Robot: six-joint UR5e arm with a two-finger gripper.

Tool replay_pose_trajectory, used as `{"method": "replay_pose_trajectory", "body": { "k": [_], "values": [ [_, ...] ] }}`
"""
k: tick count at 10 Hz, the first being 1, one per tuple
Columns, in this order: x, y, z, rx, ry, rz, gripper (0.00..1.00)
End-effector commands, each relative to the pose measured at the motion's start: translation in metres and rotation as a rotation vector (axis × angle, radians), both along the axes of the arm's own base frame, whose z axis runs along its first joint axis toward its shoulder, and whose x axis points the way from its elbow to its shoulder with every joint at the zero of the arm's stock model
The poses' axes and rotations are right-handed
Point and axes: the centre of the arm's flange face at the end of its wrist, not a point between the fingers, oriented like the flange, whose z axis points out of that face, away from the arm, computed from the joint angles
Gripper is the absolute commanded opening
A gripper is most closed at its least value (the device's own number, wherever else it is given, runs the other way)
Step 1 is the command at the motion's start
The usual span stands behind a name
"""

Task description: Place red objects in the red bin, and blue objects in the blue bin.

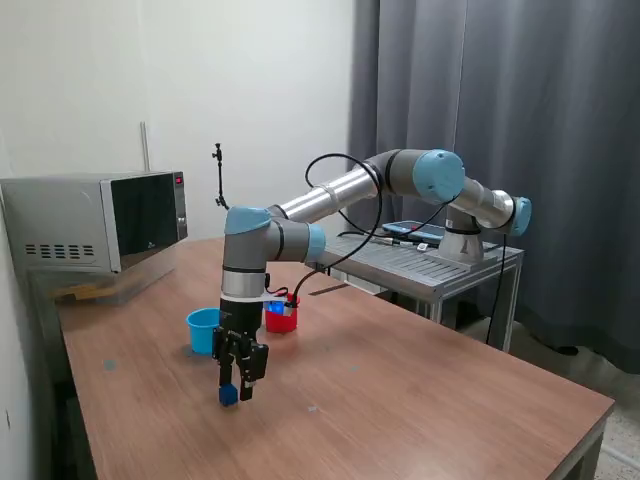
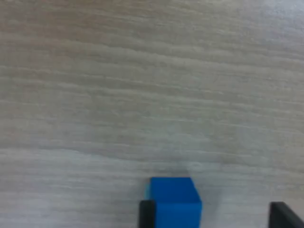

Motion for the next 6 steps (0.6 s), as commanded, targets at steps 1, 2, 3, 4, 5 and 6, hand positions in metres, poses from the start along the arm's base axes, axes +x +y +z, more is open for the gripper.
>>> {"method": "replay_pose_trajectory", "body": {
  "k": [1, 2, 3, 4, 5, 6],
  "values": [
    [0.0000, -0.0003, -0.0010, 0.000, -0.001, 0.000, 0.00],
    [0.0000, -0.0005, -0.0010, -0.001, 0.000, 0.001, 0.00],
    [0.0011, -0.0005, -0.0040, -0.002, -0.007, 0.001, 0.00],
    [0.0013, -0.0019, -0.0040, -0.002, -0.007, 0.002, 0.00],
    [0.0013, -0.0018, -0.0041, 0.000, -0.007, 0.002, 0.00],
    [0.0019, -0.0018, -0.0056, 0.000, -0.010, 0.002, 0.00]
  ]
}}
